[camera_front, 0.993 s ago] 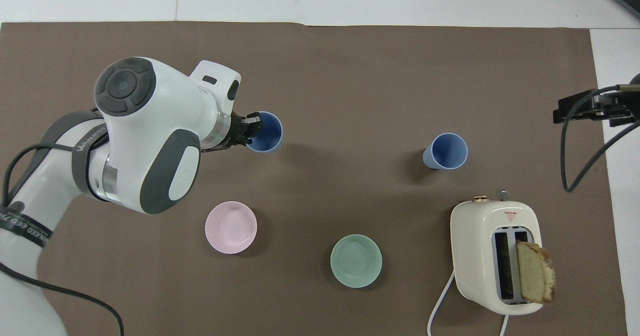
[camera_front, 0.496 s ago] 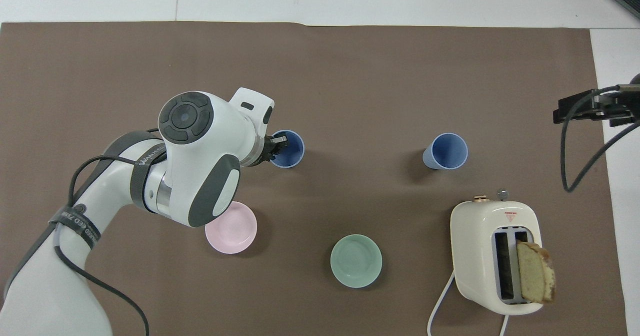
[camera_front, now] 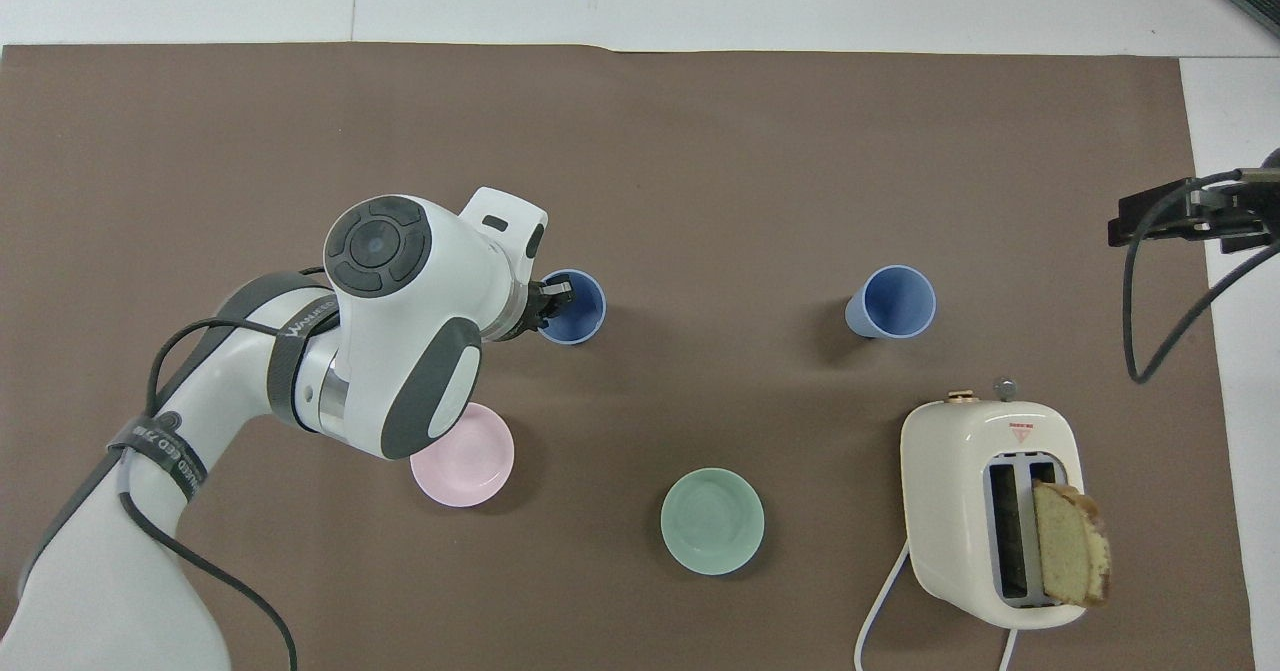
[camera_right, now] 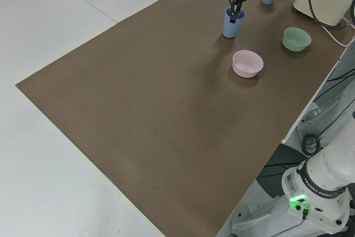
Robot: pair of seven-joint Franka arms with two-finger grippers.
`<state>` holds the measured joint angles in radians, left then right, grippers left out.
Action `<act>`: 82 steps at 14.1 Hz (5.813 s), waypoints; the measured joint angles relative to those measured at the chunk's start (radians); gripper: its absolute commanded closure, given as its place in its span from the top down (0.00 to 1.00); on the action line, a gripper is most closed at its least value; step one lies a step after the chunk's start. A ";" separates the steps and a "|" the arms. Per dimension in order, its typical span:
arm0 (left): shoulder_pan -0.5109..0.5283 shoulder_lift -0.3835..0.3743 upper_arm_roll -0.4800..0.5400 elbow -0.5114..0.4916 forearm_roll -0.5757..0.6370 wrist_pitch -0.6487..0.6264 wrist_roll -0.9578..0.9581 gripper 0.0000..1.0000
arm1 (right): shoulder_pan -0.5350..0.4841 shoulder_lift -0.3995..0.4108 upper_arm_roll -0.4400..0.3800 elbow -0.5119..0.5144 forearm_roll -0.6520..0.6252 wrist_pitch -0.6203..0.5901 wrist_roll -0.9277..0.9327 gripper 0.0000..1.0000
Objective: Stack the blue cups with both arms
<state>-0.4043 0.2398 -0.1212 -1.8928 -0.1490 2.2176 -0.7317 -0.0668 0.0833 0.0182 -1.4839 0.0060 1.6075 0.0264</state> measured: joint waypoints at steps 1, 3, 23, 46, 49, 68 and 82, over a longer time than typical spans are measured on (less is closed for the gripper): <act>-0.001 0.000 0.000 -0.002 0.000 0.008 0.000 0.00 | 0.000 0.000 0.000 0.000 0.000 0.000 0.000 1.00; -0.004 0.000 0.000 -0.005 0.000 0.019 0.001 0.00 | -0.001 0.000 -0.001 0.000 0.000 0.000 0.000 1.00; 0.157 -0.112 0.040 0.037 0.069 -0.130 0.237 1.00 | 0.022 0.017 0.006 -0.205 0.053 0.256 0.000 1.00; 0.400 -0.272 0.063 0.370 0.129 -0.754 0.776 1.00 | 0.088 0.120 0.010 -0.483 0.064 0.540 -0.136 0.36; 0.400 -0.288 0.062 0.370 0.129 -0.756 0.776 1.00 | 0.091 0.120 0.010 -0.483 0.064 0.541 -0.136 0.11; 0.400 -0.298 0.060 0.370 0.119 -0.742 0.776 1.00 | 0.343 0.106 0.053 -0.147 0.163 0.363 0.423 0.00; 0.400 -0.298 0.059 0.370 0.119 -0.742 0.776 1.00 | 0.595 0.254 0.054 0.011 0.162 0.363 0.622 0.00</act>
<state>-0.0039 -0.0582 -0.0618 -1.5228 -0.0303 1.4753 0.0441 0.5285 0.3376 0.0719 -1.4727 0.1680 1.9701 0.6486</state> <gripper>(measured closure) 0.000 0.952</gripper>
